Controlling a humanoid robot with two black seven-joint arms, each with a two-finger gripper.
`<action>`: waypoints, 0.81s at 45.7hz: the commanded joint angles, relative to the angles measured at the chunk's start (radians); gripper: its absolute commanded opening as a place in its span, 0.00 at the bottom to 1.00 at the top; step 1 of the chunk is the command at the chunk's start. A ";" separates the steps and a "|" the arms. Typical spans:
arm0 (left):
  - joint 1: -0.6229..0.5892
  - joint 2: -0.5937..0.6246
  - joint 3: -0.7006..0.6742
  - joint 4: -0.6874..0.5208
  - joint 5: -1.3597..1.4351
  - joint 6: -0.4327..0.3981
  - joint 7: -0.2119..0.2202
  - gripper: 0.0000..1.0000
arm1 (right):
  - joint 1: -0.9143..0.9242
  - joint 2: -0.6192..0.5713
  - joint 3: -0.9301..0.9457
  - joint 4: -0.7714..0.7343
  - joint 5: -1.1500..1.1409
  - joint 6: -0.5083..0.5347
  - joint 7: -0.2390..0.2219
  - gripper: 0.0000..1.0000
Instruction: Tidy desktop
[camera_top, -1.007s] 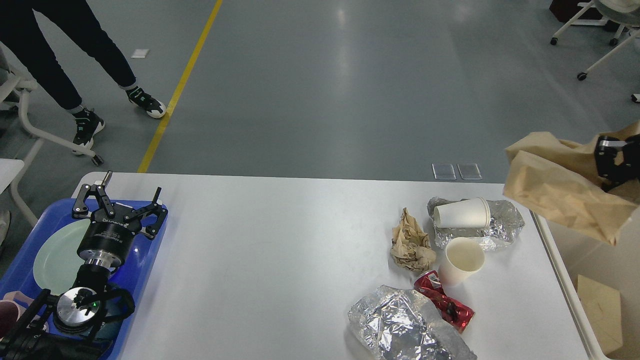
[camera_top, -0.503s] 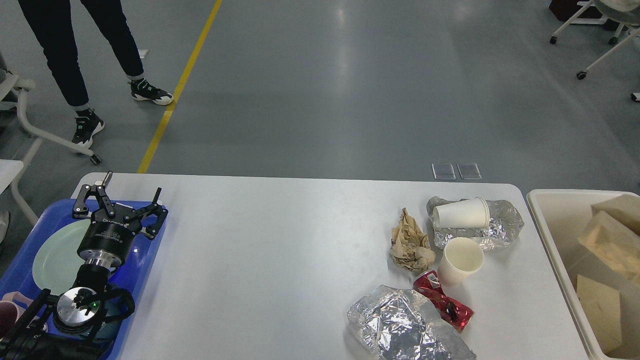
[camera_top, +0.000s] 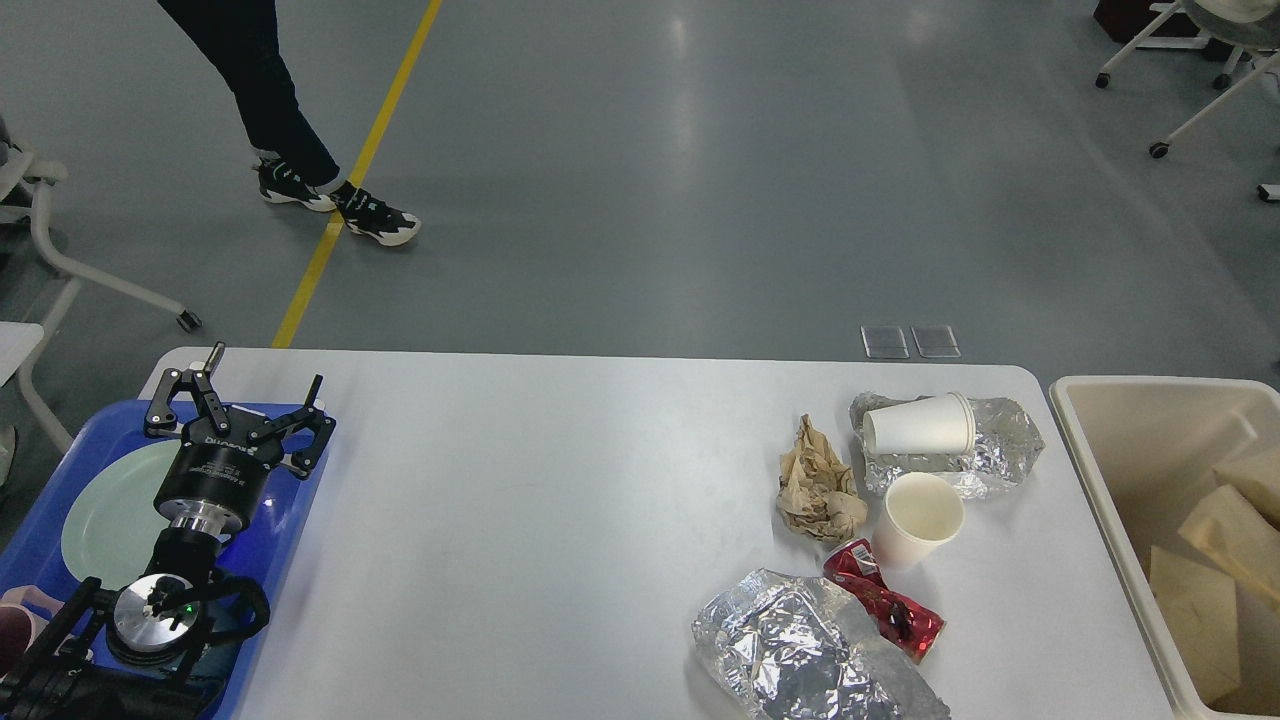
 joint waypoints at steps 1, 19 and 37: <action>0.000 0.001 0.000 0.000 -0.001 0.001 0.000 0.97 | -0.095 0.060 0.021 -0.093 0.001 -0.017 -0.001 0.00; -0.002 0.001 0.000 0.000 0.000 0.001 0.000 0.97 | -0.180 0.099 0.048 -0.115 0.003 -0.021 -0.001 0.00; -0.002 0.001 0.000 0.000 0.000 0.001 0.000 0.97 | -0.183 0.102 0.043 -0.125 0.006 -0.110 0.006 1.00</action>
